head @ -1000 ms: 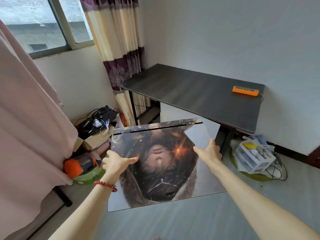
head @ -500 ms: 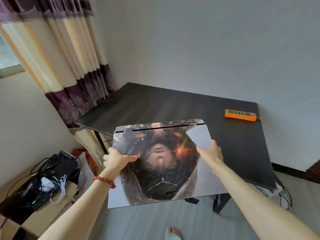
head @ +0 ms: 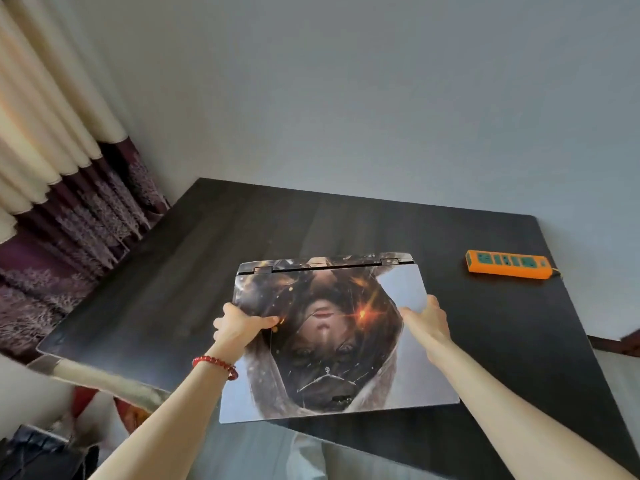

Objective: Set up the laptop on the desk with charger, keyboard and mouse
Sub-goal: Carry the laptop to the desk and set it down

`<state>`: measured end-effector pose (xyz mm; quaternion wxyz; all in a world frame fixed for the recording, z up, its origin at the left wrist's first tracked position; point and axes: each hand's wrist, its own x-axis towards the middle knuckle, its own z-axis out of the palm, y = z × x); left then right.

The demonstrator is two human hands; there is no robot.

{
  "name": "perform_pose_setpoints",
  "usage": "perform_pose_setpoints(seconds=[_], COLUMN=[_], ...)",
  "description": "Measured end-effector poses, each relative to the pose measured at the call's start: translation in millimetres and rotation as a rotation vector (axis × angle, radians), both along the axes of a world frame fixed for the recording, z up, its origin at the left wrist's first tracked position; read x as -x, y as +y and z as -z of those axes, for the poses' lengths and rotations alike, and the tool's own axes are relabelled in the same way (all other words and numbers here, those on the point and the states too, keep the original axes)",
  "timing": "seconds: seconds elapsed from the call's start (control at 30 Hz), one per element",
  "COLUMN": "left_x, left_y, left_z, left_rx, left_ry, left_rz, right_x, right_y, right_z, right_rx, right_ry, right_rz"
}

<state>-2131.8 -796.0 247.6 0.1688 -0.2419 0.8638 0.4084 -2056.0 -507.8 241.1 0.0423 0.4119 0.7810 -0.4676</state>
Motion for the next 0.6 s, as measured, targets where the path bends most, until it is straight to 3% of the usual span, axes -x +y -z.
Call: perform_pose_setpoints(seconds=[0.27, 0.6], left_x=[165, 268], left_y=[20, 58], left_z=[48, 92], left_rx=[-0.026, -0.023], left_ry=[-0.094, -0.183], left_rz=[0.124, 0.207], right_x=[120, 193], right_y=[7, 25], right_z=[42, 79], right_rx=[0.027, 0.032], right_ry=[-0.062, -0.15], right_rz=[0.176, 0.252])
